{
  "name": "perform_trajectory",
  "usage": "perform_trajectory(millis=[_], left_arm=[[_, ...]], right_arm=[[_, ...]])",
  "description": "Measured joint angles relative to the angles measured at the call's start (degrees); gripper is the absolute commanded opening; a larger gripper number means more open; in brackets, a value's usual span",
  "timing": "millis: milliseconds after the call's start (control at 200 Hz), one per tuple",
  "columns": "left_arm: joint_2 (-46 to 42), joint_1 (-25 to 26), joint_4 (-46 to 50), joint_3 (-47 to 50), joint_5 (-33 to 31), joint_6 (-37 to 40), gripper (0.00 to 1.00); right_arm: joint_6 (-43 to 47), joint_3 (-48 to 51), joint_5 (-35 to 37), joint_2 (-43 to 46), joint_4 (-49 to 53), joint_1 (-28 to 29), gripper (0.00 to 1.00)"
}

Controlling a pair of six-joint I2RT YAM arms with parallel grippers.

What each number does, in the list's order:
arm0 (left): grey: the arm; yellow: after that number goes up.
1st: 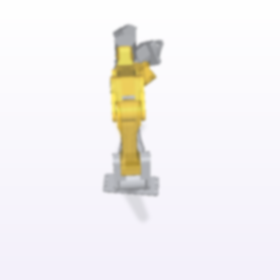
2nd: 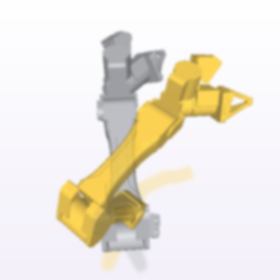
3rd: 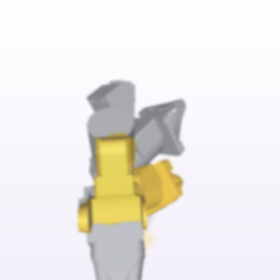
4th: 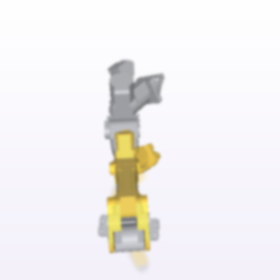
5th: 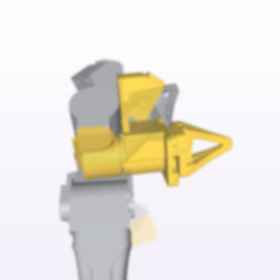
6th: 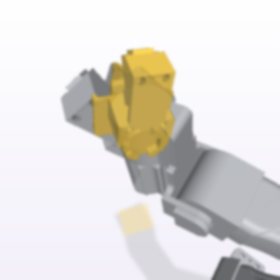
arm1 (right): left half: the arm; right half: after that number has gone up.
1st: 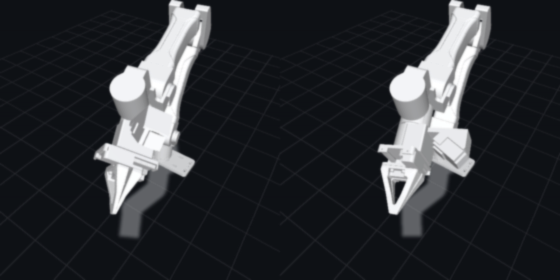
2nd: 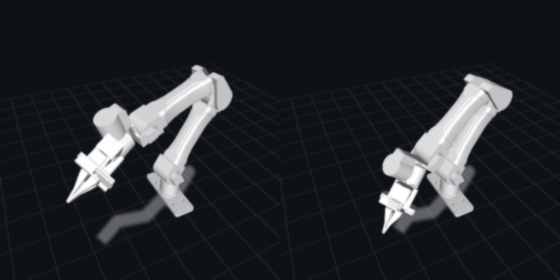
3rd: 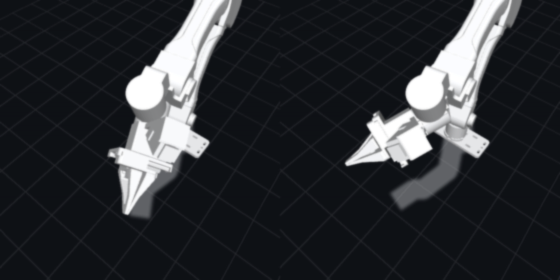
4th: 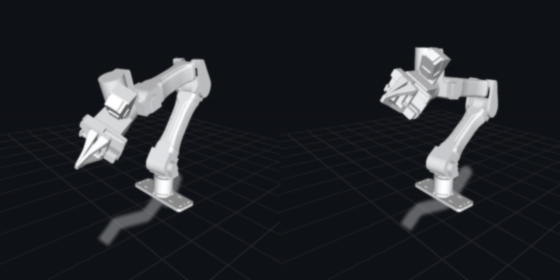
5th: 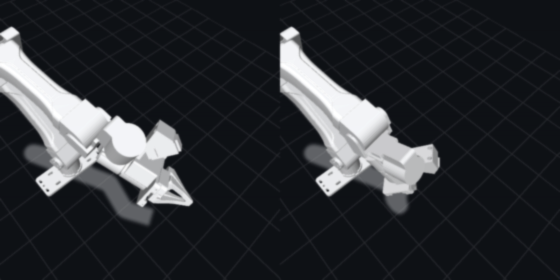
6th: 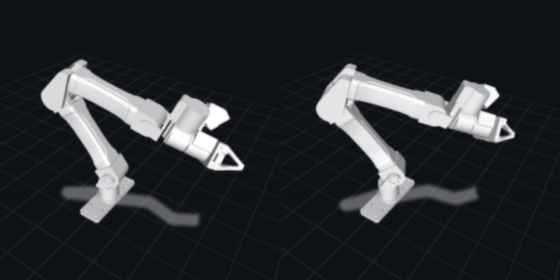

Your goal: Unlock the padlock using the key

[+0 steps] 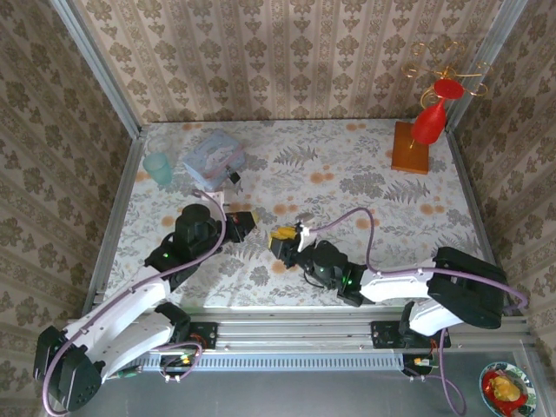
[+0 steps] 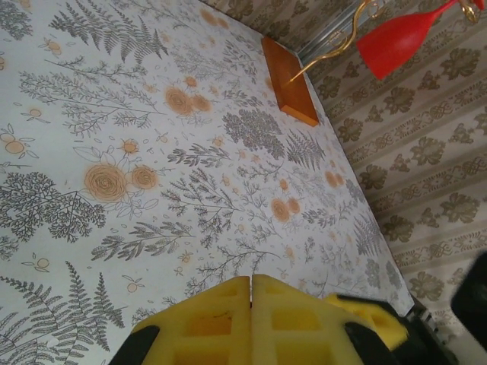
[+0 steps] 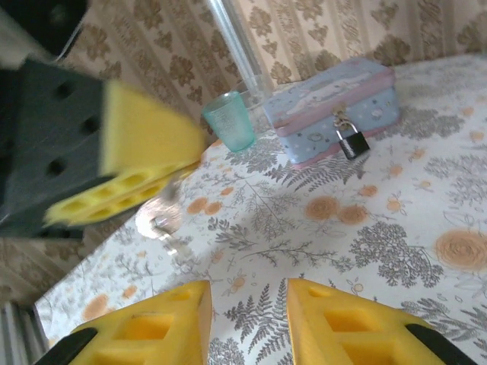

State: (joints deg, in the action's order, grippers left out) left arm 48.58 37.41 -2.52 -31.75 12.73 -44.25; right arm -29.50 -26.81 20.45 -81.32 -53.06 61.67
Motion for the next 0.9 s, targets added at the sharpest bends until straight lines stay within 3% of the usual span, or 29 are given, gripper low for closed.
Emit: perform_trajectory(millis=[145, 290, 485, 900], left_arm=[[-0.3, 0.0, 0.1, 0.1, -2.3, -3.1, 0.00], [-0.3, 0.2, 1.8, 0.1, -4.8, -6.1, 0.00], [-0.3, 1.3, 3.3, 0.0, -6.2, -8.3, 0.00], [3.0, 5.1, 12.0, -4.3, -10.5, -12.2, 0.00]], right_arm=[[1.4, -0.8, -0.6, 2.8, 3.8, 1.8, 0.35], [13.9, -1.1, 1.6, 2.4, 1.8, 6.6, 0.35], [26.0, -1.1, 4.5, -1.1, -0.3, 7.3, 0.35], [35.9, -5.2, 8.2, -8.0, -5.5, 8.3, 0.35]])
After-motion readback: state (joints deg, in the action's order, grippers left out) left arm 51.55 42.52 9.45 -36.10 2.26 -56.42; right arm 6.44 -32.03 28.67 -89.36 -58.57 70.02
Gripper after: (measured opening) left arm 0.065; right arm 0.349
